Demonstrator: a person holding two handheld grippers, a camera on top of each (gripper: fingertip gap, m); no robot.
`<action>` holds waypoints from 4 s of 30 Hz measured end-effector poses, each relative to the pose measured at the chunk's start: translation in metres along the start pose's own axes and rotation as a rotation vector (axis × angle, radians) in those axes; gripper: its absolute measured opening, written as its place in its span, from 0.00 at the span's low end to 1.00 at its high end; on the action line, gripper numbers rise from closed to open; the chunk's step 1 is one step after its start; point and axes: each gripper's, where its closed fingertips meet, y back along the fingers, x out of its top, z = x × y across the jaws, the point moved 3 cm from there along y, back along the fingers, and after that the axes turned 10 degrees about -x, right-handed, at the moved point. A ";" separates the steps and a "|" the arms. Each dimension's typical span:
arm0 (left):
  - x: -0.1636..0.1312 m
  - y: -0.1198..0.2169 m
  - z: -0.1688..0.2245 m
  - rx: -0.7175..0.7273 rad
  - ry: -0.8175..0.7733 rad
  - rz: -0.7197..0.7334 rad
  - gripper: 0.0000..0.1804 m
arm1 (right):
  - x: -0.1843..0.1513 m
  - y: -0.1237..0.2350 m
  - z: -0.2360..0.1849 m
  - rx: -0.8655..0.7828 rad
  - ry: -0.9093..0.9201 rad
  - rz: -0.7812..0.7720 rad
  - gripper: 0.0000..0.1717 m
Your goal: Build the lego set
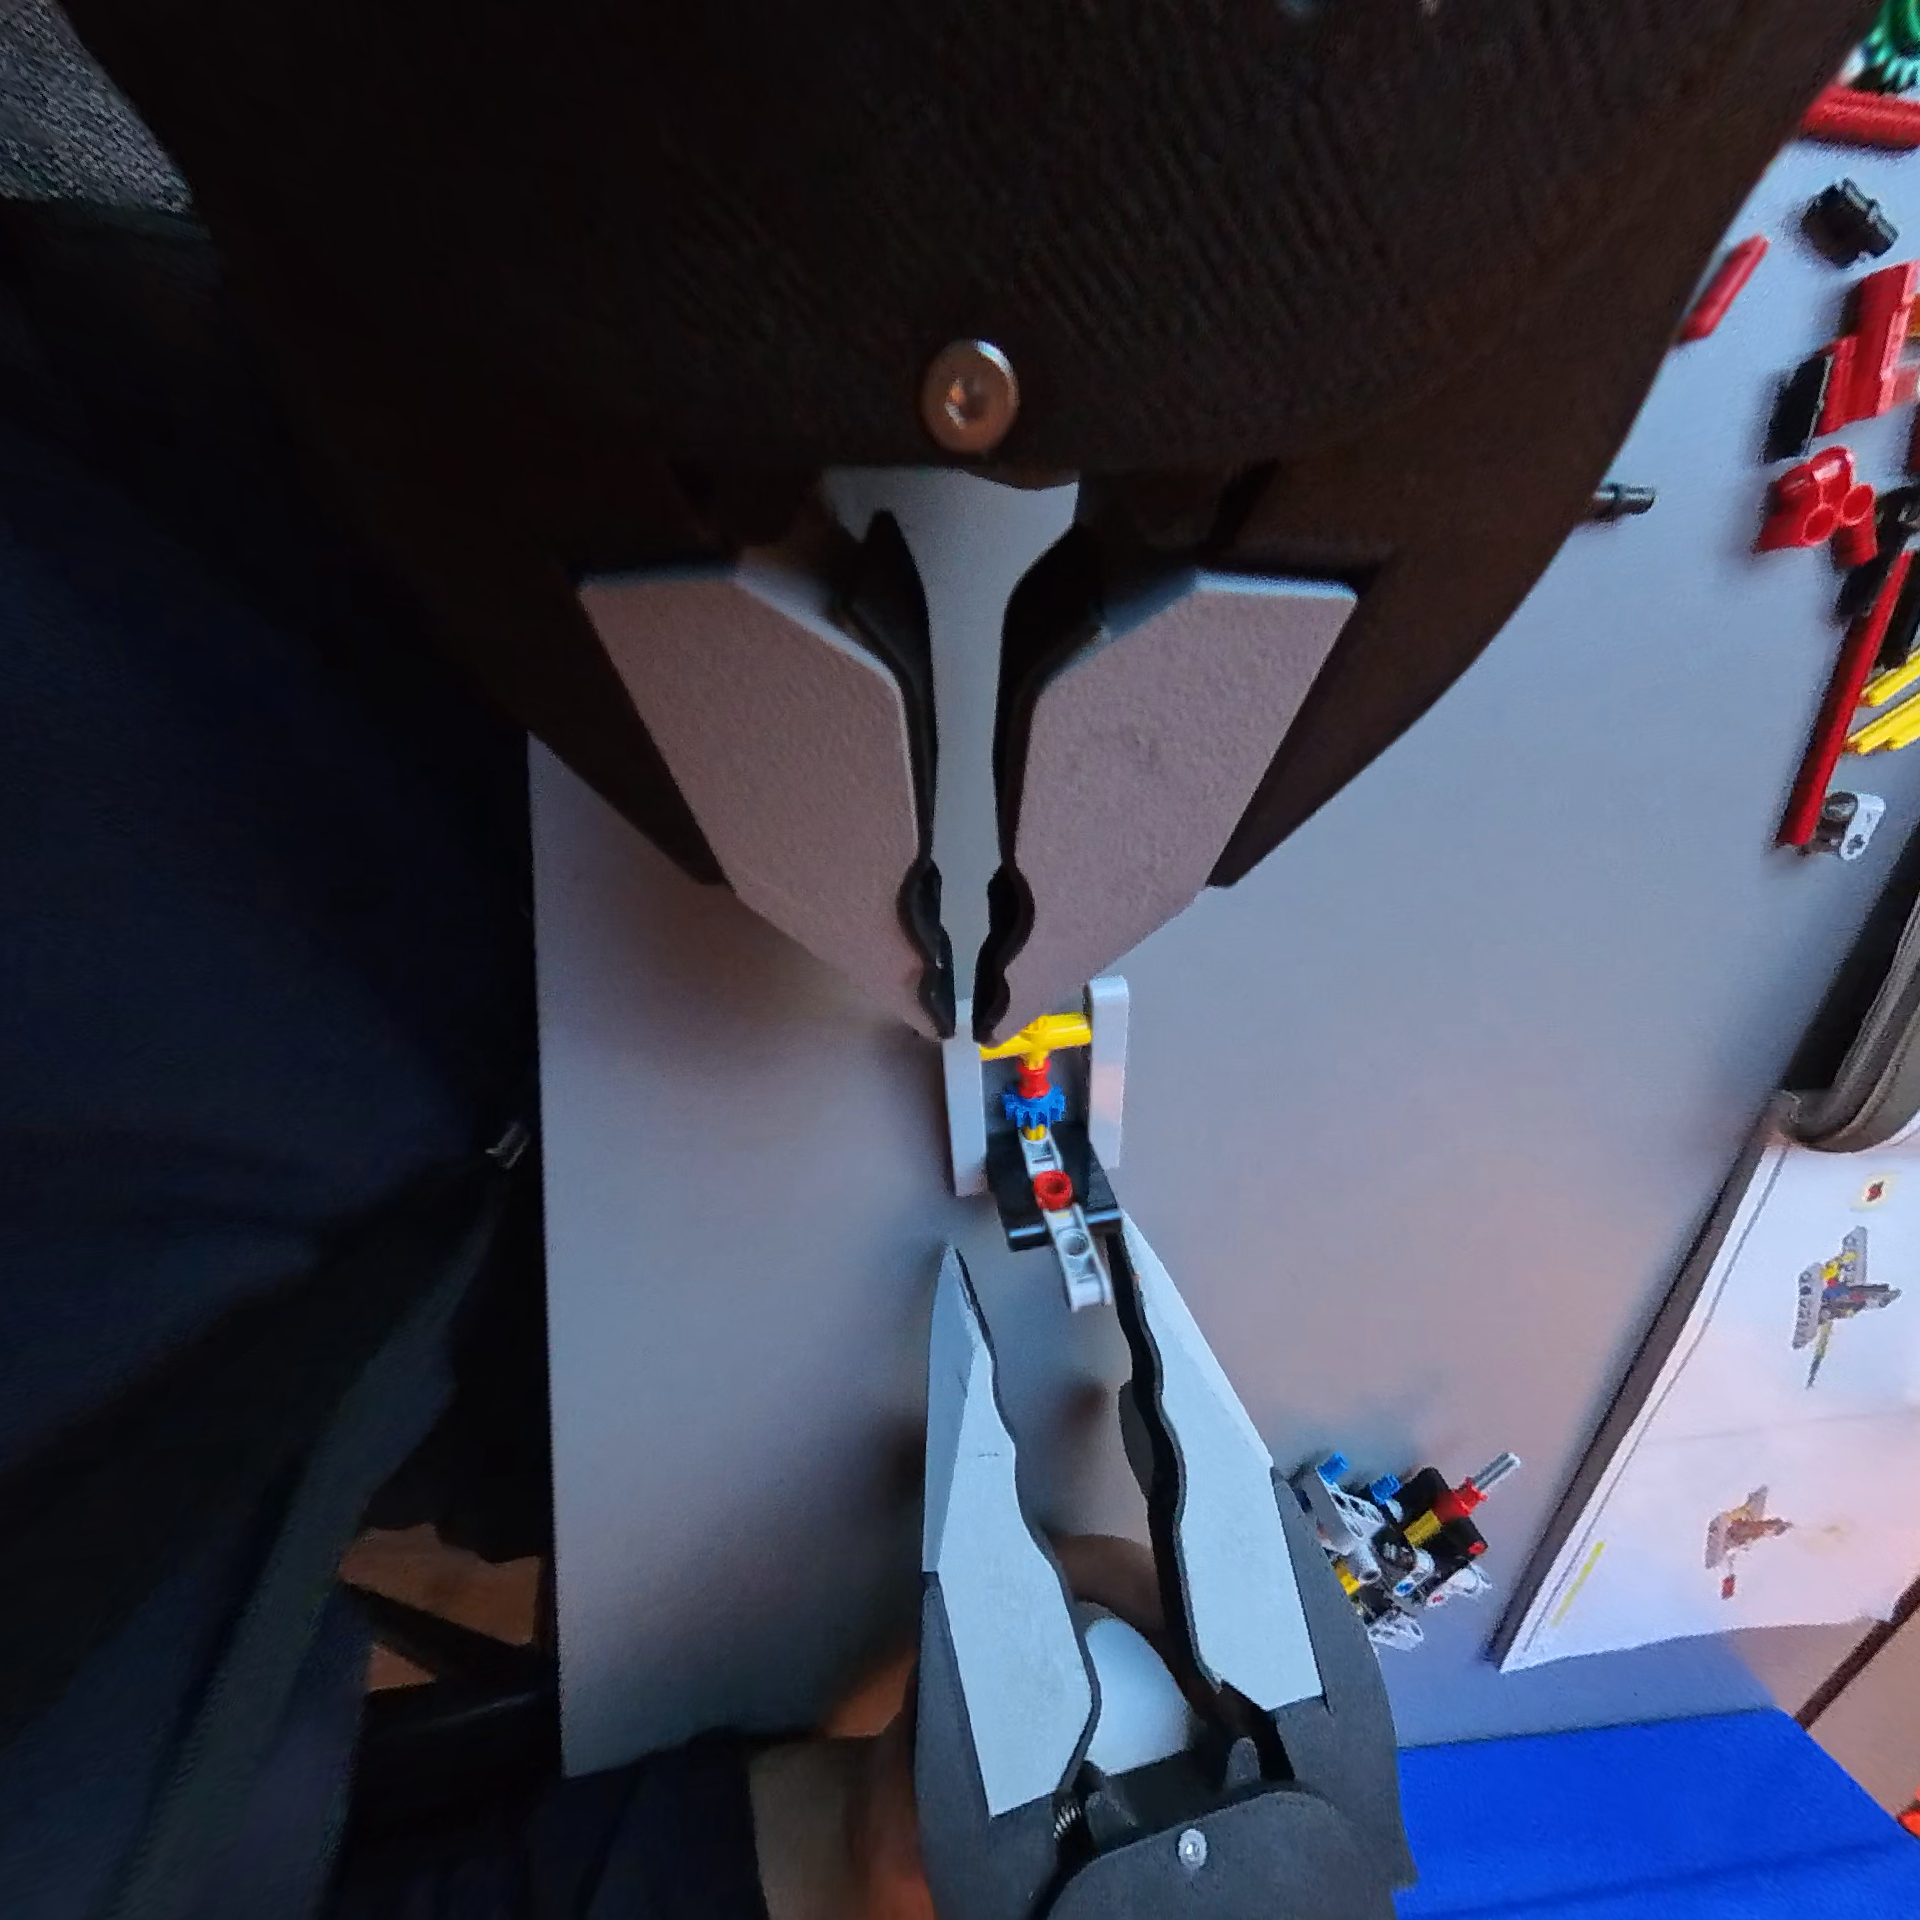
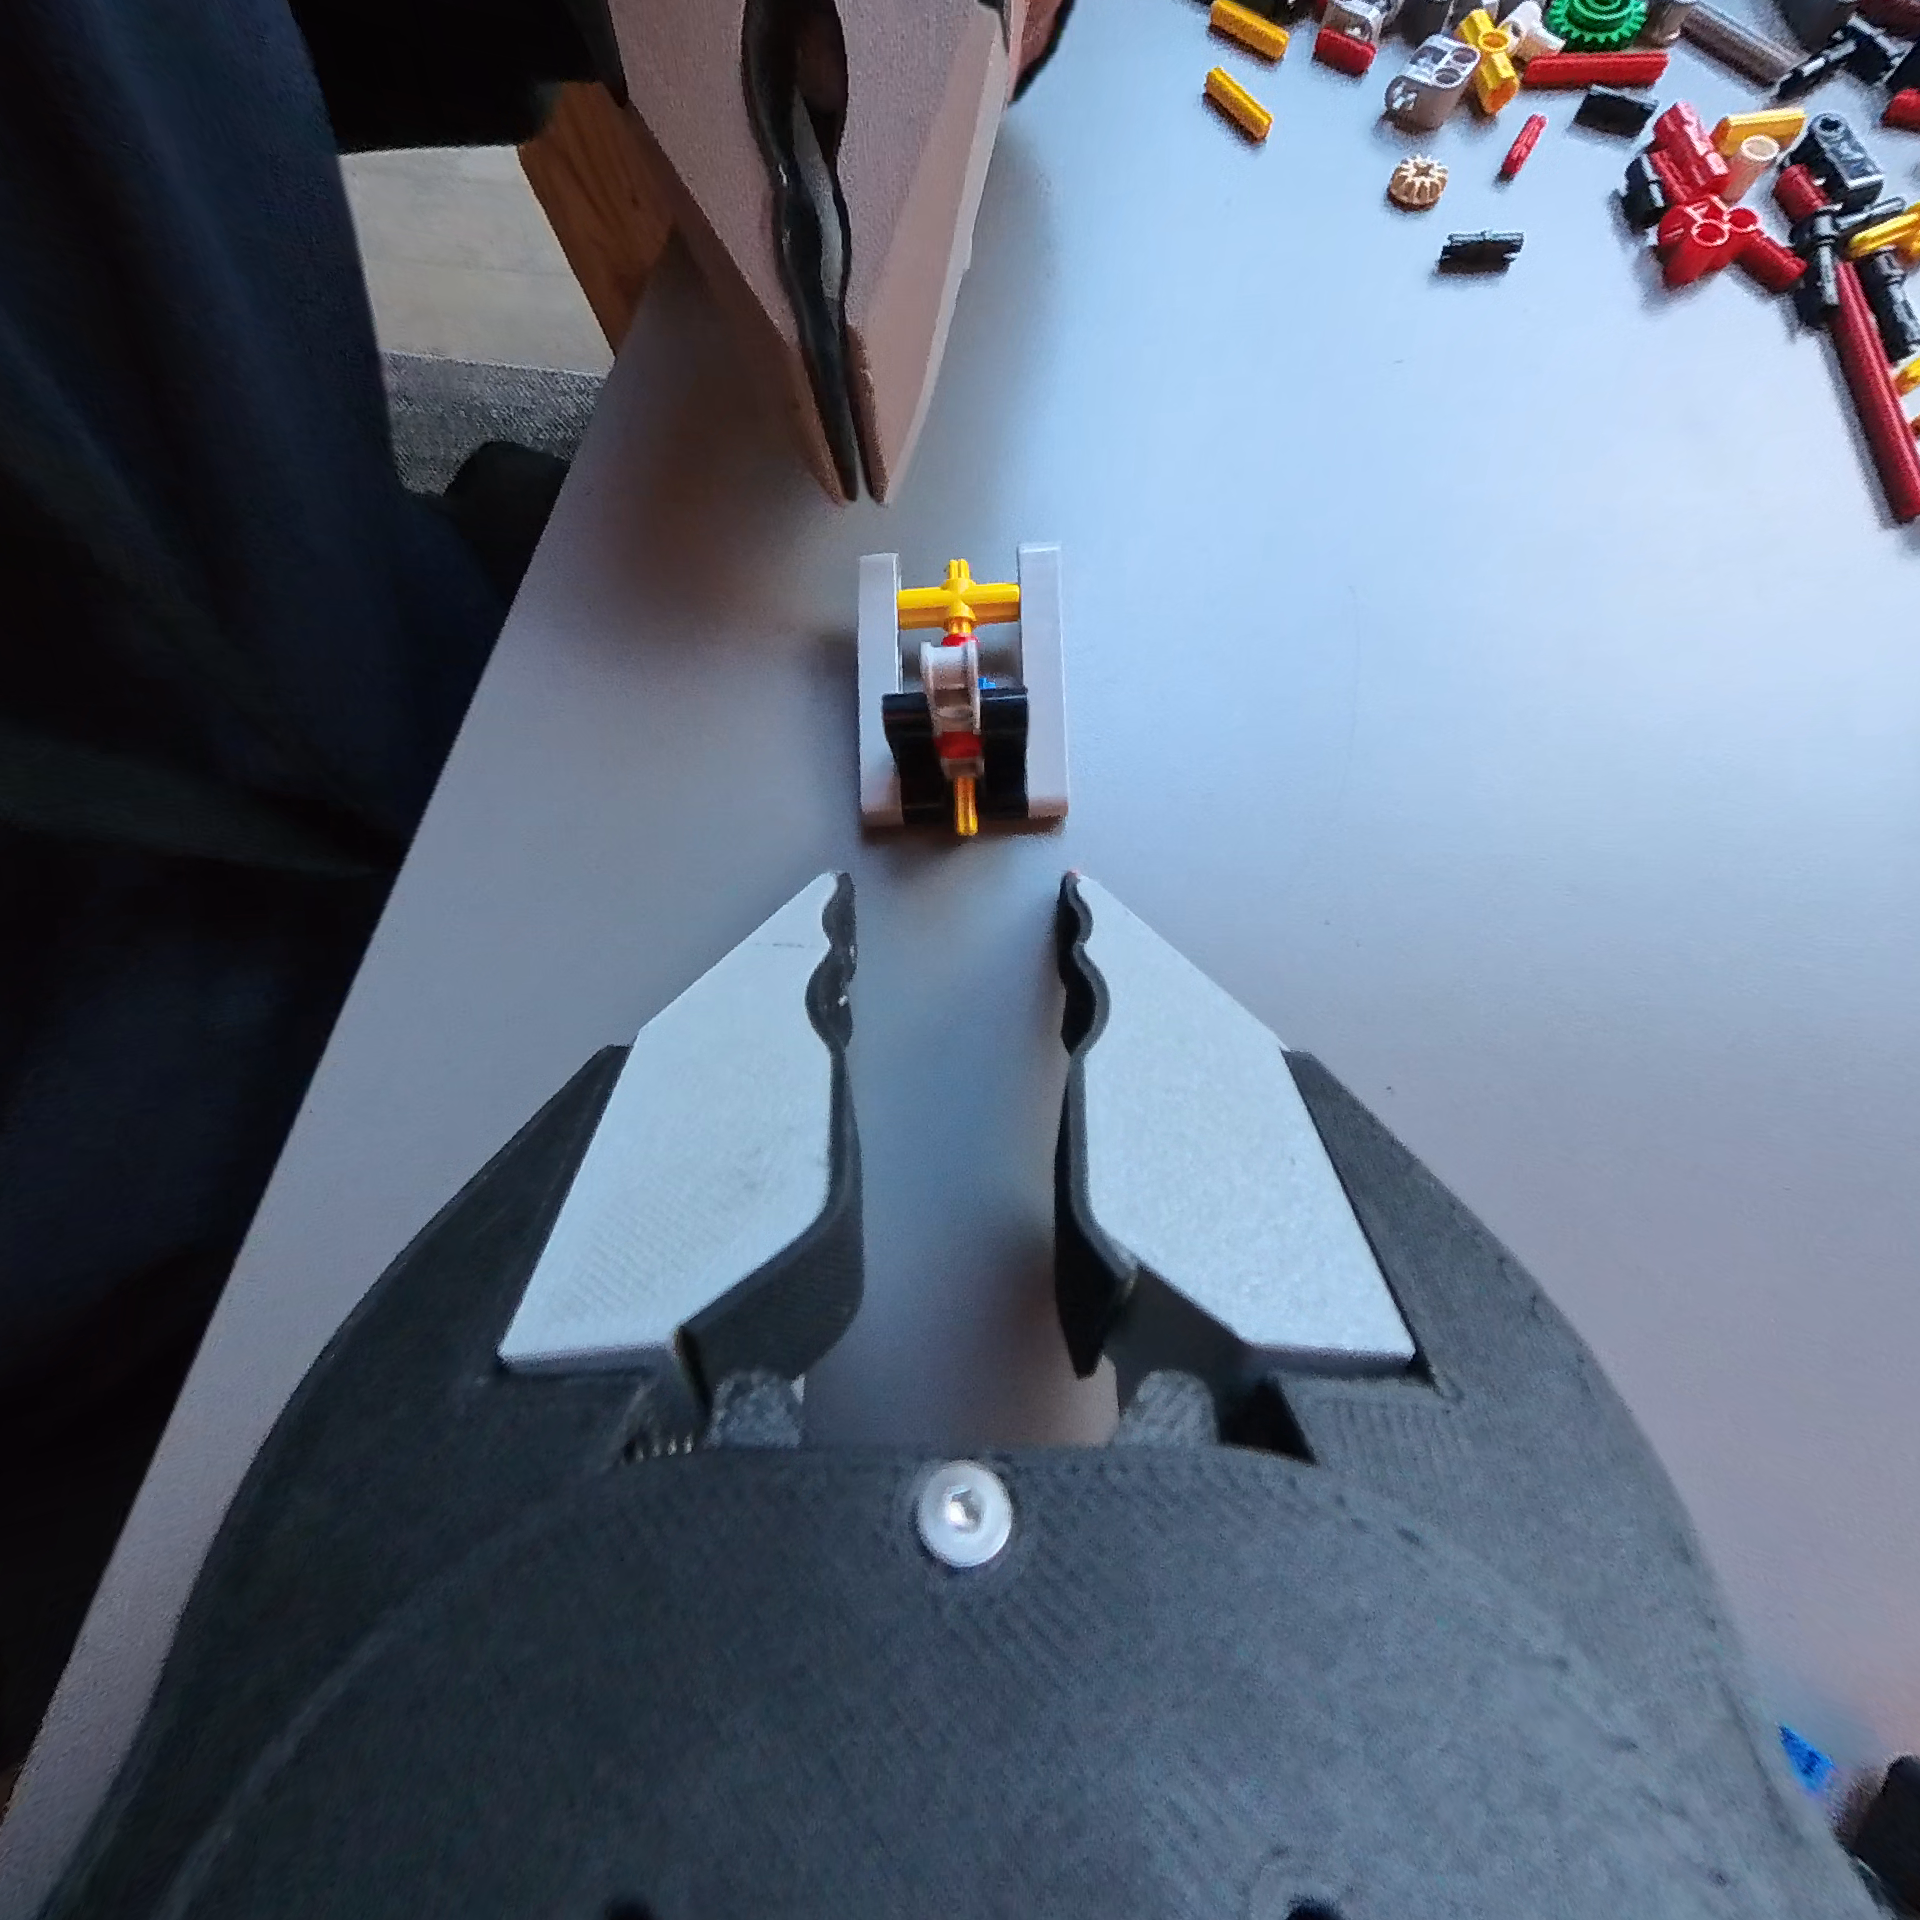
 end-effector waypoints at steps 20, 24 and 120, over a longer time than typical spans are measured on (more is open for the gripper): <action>0.009 0.016 -0.013 0.064 0.002 0.131 0.03 | -0.003 0.007 0.010 -0.010 -0.032 0.013 0.20; 0.010 0.018 -0.015 0.072 0.008 0.147 0.03 | -0.002 0.008 0.011 -0.001 -0.047 0.024 0.20; 0.016 0.004 -0.035 -0.172 0.321 0.203 0.13 | 0.001 0.030 -0.023 -0.201 0.039 0.151 0.17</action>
